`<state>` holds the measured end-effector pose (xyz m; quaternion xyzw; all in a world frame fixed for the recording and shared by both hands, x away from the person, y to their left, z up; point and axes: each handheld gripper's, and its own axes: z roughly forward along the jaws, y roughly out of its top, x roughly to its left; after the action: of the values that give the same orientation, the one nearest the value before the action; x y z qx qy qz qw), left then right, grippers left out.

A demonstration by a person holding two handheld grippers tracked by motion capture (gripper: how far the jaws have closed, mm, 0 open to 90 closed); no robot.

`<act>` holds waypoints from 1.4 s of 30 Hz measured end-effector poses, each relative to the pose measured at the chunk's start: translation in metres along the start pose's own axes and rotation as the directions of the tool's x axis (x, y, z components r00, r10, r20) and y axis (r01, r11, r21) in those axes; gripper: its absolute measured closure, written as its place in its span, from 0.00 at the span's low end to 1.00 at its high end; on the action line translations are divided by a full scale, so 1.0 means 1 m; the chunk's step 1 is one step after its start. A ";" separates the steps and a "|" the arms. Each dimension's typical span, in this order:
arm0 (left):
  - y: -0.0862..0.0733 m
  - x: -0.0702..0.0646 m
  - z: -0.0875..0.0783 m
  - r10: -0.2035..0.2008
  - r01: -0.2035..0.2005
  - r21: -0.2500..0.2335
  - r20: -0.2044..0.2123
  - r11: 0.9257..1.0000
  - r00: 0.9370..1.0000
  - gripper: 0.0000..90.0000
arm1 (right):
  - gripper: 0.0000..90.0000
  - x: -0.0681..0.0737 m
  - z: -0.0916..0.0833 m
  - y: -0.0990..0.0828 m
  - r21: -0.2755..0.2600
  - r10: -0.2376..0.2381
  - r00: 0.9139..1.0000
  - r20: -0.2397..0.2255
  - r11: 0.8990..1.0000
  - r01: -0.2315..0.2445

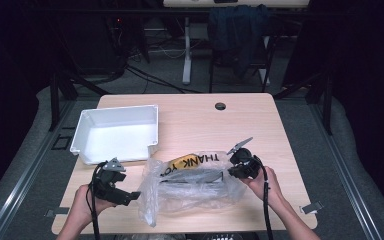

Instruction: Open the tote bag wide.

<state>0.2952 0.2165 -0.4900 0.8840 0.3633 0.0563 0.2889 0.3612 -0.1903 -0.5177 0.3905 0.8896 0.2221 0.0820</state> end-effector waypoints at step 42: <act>0.047 -0.013 0.050 0.035 -0.037 -0.008 -0.177 0.999 0.984 0.88 | 0.99 0.000 0.004 0.004 -0.039 0.006 1.000 0.024 0.999 -0.005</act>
<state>0.3299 0.1574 -0.5040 0.8803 0.3713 0.1415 0.2594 0.3646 -0.1866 -0.5197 0.3941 0.8830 0.2347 0.0997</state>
